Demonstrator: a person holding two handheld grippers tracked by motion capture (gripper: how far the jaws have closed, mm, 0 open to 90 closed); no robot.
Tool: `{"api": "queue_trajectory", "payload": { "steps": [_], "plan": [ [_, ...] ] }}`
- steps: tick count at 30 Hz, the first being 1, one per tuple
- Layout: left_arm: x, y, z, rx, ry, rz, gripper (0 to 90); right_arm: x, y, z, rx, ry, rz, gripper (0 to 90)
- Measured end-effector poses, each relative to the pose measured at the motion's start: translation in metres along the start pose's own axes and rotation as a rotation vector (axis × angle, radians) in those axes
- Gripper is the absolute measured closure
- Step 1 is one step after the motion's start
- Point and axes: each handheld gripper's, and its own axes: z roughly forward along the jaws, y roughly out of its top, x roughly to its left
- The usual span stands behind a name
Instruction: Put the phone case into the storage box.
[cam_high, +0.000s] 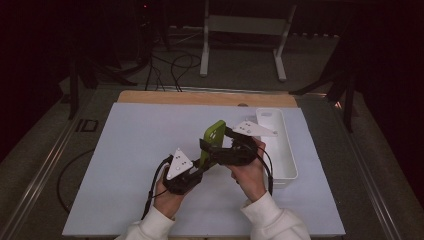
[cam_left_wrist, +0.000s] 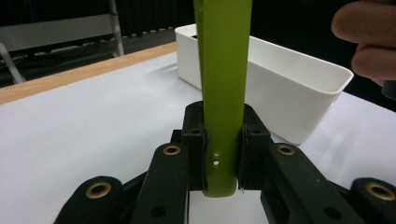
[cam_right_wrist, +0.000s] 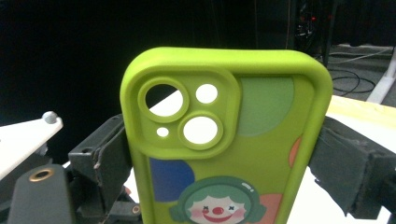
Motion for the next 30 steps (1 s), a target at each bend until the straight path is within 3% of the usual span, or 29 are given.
{"api": "queue_trajectory", "payload": {
  "steps": [6,16,30],
  "plan": [
    [-0.0028,-0.0012,0.0031,0.001,-0.022,-0.008,77.2,0.0003,-0.0013,0.001,-0.013,-0.002,0.006,14.0],
    [-0.0044,-0.0022,0.004,0.009,-0.03,-0.001,76.9,0.0032,-0.002,0.0003,-0.012,0.003,-0.044,15.3],
    [-0.0052,-0.0025,0.0053,0.015,-0.036,0.007,76.0,-0.0005,-0.0018,-0.0001,0.011,0.015,-0.036,16.5]
  ]
}}
